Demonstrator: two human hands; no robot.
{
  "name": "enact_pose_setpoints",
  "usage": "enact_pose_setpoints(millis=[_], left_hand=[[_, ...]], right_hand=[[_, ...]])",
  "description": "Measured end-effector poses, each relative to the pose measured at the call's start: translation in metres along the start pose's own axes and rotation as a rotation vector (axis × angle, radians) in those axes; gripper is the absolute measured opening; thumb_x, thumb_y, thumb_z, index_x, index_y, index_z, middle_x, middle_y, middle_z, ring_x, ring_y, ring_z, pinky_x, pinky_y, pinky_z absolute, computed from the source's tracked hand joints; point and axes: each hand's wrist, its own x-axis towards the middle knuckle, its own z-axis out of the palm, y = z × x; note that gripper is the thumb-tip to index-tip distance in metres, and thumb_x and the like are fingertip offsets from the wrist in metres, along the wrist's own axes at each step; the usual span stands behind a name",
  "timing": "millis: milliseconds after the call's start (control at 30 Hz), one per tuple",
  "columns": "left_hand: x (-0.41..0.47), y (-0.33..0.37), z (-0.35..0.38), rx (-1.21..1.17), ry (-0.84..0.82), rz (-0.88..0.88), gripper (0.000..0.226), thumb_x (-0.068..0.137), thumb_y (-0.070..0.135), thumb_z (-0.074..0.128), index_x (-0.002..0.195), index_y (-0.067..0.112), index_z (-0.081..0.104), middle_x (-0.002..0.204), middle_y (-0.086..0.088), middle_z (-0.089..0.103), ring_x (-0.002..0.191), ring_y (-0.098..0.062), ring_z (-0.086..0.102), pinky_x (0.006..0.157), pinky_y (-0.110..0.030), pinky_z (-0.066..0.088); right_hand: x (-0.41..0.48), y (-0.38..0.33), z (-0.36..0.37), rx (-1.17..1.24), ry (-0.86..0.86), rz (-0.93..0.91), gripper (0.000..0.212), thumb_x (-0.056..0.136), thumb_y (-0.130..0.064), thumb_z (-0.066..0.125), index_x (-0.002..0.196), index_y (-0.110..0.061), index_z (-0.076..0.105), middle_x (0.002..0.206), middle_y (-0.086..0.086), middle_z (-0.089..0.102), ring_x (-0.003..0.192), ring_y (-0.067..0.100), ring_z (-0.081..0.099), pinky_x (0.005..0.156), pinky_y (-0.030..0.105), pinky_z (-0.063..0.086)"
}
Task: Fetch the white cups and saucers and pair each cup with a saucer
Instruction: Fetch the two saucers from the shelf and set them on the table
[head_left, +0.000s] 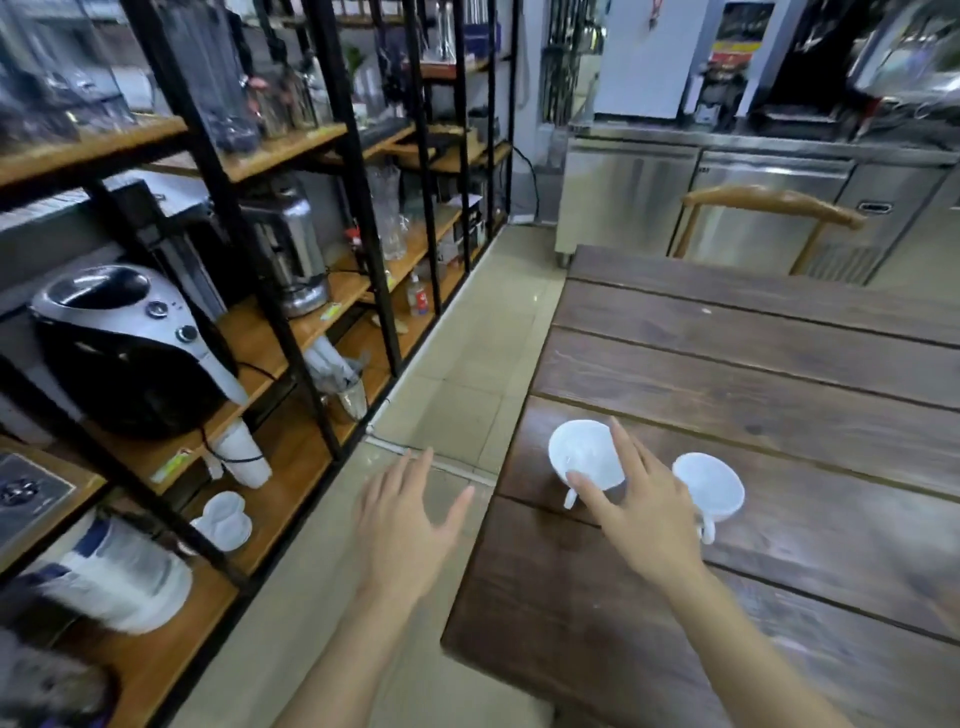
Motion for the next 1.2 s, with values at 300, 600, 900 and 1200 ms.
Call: enact_pose_setpoints(millis=[300, 600, 900, 1200], left_hand=[[-0.094, -0.151, -0.124, 0.069, 0.236, -0.292, 0.074, 0.078, 0.069, 0.041, 0.135, 0.023, 0.047, 0.141, -0.002, 0.051, 0.130, -0.020, 0.044, 0.107, -0.038, 0.033], [-0.260, -0.299, -0.274, 0.217, 0.552, -0.677, 0.070, 0.077, 0.065, 0.047, 0.134, 0.023, 0.050, 0.140, -0.003, 0.052, 0.128, -0.024, 0.046, 0.110, -0.041, 0.032], [-0.367, -0.400, -0.358, 0.306, 0.780, -0.974, 0.073, 0.076, 0.064, 0.047, 0.134, 0.019, 0.050, 0.138, -0.003, 0.053, 0.129, -0.022, 0.045, 0.108, -0.042, 0.034], [-0.369, -0.536, -0.433, 0.330, 0.800, -1.118, 0.068, 0.080, 0.063, 0.051, 0.135, 0.024, 0.047, 0.145, 0.001, 0.045, 0.133, -0.018, 0.038, 0.110, -0.034, 0.028]], right_hand=[[-0.075, -0.168, 0.078, -0.035, -0.205, -0.404, 0.093, 0.071, -0.079, 0.026, 0.151, -0.033, 0.013, 0.146, 0.005, 0.045, 0.123, 0.028, 0.049, 0.102, 0.043, 0.035], [-0.221, -0.393, 0.176, 0.133, -0.423, -0.849, 0.087, 0.076, -0.069, 0.050, 0.149, -0.030, 0.023, 0.148, 0.004, 0.045, 0.136, 0.021, 0.041, 0.106, 0.040, 0.032], [-0.355, -0.554, 0.252, 0.277, -0.704, -1.224, 0.095, 0.067, -0.086, 0.021, 0.149, -0.042, 0.000, 0.158, -0.005, 0.026, 0.143, 0.015, 0.027, 0.115, 0.043, 0.021], [-0.414, -0.703, 0.349, 0.328, -0.805, -1.283, 0.096, 0.063, -0.087, 0.020, 0.147, -0.045, -0.003, 0.158, -0.006, 0.025, 0.143, 0.017, 0.027, 0.115, 0.045, 0.021]])
